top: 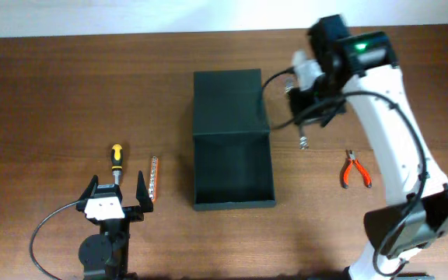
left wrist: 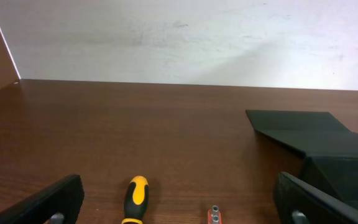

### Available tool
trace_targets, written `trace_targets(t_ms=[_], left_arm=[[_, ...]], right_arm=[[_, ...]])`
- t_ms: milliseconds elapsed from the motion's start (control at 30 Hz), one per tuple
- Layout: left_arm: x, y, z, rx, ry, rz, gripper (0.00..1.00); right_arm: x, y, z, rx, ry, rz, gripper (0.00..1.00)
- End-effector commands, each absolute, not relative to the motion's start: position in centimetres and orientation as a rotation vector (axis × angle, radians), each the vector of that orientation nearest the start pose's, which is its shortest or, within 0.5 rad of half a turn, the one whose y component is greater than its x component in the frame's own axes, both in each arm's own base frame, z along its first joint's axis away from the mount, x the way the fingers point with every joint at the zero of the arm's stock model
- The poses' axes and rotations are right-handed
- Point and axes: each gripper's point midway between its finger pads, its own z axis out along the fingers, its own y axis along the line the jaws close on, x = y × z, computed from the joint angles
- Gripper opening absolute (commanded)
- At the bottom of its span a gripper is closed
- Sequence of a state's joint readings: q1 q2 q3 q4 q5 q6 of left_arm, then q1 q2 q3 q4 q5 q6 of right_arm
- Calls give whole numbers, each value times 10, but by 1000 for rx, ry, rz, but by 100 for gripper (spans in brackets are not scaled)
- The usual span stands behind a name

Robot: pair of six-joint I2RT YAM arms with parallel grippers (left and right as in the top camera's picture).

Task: Pack container
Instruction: 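Lift the wrench and carry it left into the green box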

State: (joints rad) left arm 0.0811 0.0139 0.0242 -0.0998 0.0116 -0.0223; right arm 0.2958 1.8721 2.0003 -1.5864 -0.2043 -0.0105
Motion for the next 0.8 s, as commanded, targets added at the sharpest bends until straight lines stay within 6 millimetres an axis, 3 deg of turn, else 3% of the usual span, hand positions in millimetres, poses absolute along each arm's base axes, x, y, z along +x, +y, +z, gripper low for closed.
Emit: trace_targets(t_ms=[0, 200, 367, 467, 767], left_arm=[[245, 18, 157, -65, 1655, 41, 99], [245, 18, 157, -65, 1655, 41, 99], [245, 18, 157, -65, 1655, 41, 99], [245, 18, 157, -65, 1655, 41, 99], [245, 18, 157, -64, 1655, 42, 99]], right_arm=[[311, 177, 224, -860, 2911, 343, 4], [303, 216, 212, -1068, 2803, 179, 4], [298, 236, 203, -1157, 2760, 125, 4], [299, 240, 193, -1143, 2788, 121, 4], [299, 240, 135, -1188, 2882, 82, 4]])
